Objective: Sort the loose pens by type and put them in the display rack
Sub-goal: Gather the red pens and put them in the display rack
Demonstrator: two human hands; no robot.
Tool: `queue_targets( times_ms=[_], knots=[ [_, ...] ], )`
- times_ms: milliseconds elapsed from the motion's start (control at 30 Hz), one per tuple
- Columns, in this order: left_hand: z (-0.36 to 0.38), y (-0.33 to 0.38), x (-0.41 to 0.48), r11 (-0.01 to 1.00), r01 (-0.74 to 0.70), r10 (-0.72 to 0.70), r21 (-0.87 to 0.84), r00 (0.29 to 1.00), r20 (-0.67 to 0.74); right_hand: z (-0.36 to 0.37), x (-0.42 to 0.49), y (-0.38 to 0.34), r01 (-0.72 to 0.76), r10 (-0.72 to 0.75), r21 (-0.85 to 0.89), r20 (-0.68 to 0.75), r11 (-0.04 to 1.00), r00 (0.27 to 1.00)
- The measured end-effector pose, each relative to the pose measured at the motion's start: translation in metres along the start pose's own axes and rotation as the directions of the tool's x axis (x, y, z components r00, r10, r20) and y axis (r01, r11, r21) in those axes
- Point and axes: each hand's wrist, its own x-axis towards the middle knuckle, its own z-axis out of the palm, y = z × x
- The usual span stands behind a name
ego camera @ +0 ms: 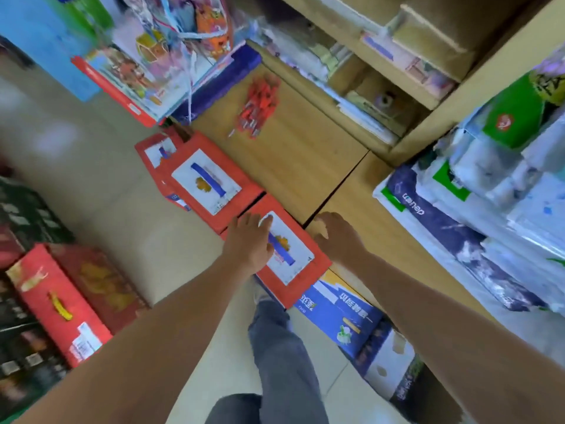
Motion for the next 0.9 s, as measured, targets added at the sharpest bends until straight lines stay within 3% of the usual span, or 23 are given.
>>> queue_targets(
  times_ms=[200,367,533,700,900],
  knots=[
    [-0.015,-0.082,0.074,0.995,0.065,-0.057,-0.069,0.992,0.109,-0.002,0.098,-0.056,0.029,-0.030,0.021,0.064,0.999,0.998],
    [-0.024,-0.134,0.133,1.000,0.015,-0.013,-0.014,0.992,0.124,-0.001,0.165,-0.086,-0.019,0.016,0.032,0.092,0.999,0.996],
    [-0.044,-0.168,0.191,0.996,-0.065,0.067,-0.054,0.998,0.019,0.000,0.217,-0.104,-0.175,0.168,0.087,0.080,0.981,0.983],
    [-0.065,-0.191,0.259,0.975,-0.090,0.067,-0.203,0.991,-0.113,-0.009,0.270,-0.123,-0.342,0.380,0.324,-0.062,0.882,0.923],
    [-0.069,-0.193,0.316,0.968,-0.079,0.066,-0.237,0.996,-0.064,-0.018,0.324,-0.143,-0.419,0.531,0.463,-0.141,0.781,0.835]
  ],
)
